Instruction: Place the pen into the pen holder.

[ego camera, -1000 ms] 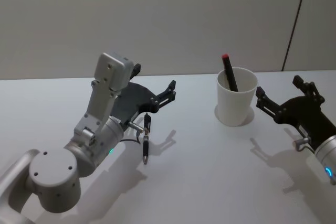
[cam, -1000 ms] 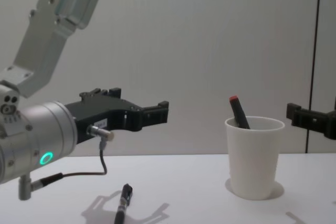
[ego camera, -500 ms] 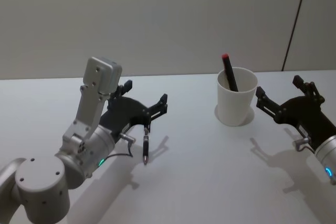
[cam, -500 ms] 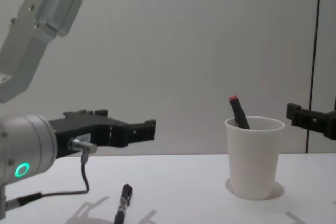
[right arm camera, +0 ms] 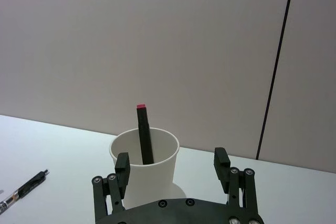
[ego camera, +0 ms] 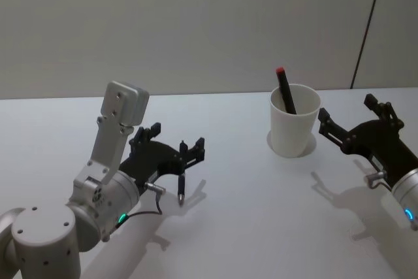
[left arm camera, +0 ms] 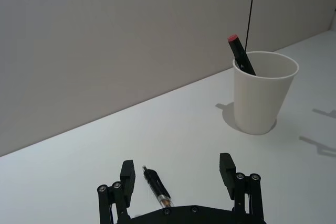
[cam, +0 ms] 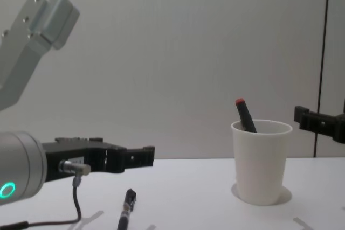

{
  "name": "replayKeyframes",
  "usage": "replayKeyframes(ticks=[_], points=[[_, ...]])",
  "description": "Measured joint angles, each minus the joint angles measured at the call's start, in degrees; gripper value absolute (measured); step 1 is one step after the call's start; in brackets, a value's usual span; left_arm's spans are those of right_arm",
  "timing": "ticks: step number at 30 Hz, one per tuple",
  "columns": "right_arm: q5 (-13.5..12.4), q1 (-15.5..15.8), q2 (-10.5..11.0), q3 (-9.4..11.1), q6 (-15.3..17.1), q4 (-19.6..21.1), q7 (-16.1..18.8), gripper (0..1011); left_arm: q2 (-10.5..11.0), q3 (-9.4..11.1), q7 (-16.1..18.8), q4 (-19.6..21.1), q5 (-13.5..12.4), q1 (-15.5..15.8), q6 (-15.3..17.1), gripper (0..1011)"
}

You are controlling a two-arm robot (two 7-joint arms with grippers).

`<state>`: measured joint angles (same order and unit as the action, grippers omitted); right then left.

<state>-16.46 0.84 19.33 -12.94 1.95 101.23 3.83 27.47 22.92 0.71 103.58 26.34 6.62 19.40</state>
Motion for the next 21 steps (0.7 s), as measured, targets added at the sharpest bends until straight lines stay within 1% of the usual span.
replayKeyframes(ticks=[4,11,13,21], points=[[0.00,0.00,0.00,0.00,0.00,0.00,0.00,1001,-0.15,0.00,0.71,0.59,0.73,-0.33,1.99,1001],[0.00,0.00,0.00,0.00,0.00,0.00,0.00,1001,-0.86,0.16,1.55,0.55,1.18,-0.38,4.03,1001],[0.00,0.00,0.00,0.00,0.00,0.00,0.00,1002,-1.40,0.27,2.01,0.10,1.19,-0.22,4.88,1001],[0.00,0.00,0.00,0.00,0.00,0.00,0.00,1002,-2.87,0.60,2.62,-1.55,0.96,0.54,6.44,1001]])
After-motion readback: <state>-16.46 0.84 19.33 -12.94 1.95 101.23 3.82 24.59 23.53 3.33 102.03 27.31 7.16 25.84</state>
